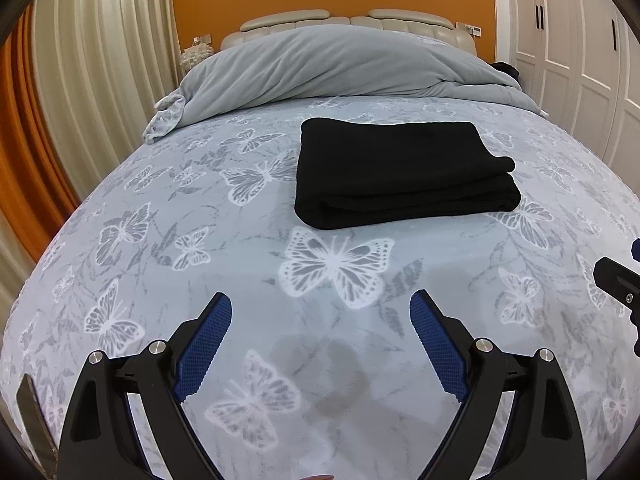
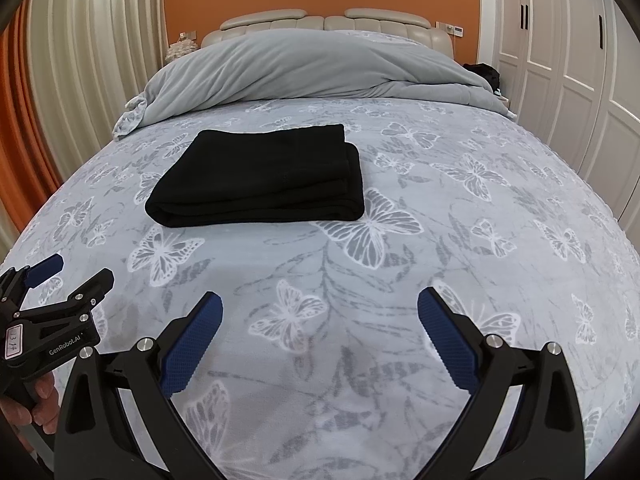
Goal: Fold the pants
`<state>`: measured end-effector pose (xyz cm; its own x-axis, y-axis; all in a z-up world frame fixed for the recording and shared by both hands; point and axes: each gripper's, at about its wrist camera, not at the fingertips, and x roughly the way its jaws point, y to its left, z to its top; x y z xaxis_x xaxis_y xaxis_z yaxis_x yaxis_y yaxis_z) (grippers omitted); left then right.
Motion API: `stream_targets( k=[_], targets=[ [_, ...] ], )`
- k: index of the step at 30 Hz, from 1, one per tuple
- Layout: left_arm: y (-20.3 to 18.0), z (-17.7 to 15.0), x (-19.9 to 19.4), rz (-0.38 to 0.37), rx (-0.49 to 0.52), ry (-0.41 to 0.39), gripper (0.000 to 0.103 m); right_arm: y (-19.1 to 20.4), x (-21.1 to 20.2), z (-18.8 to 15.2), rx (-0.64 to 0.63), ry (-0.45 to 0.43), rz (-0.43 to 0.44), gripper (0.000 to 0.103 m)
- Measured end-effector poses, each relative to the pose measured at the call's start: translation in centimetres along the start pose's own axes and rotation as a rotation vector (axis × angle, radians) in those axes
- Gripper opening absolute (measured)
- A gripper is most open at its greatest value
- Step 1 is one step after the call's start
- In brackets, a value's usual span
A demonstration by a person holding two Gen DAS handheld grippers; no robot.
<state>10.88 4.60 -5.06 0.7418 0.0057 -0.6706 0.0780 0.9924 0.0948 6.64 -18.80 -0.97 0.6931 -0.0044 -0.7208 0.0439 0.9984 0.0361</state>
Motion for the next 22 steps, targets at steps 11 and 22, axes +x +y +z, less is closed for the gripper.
stream_targets(
  k=[11, 22],
  targets=[
    [-0.08, -0.26, -0.06, 0.010, 0.008, -0.017, 0.089, 0.04, -0.01, -0.12, -0.004, 0.003, 0.000, 0.096],
    [0.25, -0.02, 0.34, 0.007, -0.011, -0.006, 0.088, 0.01, 0.01, -0.22, -0.011, 0.004, 0.000, 0.096]
  ],
)
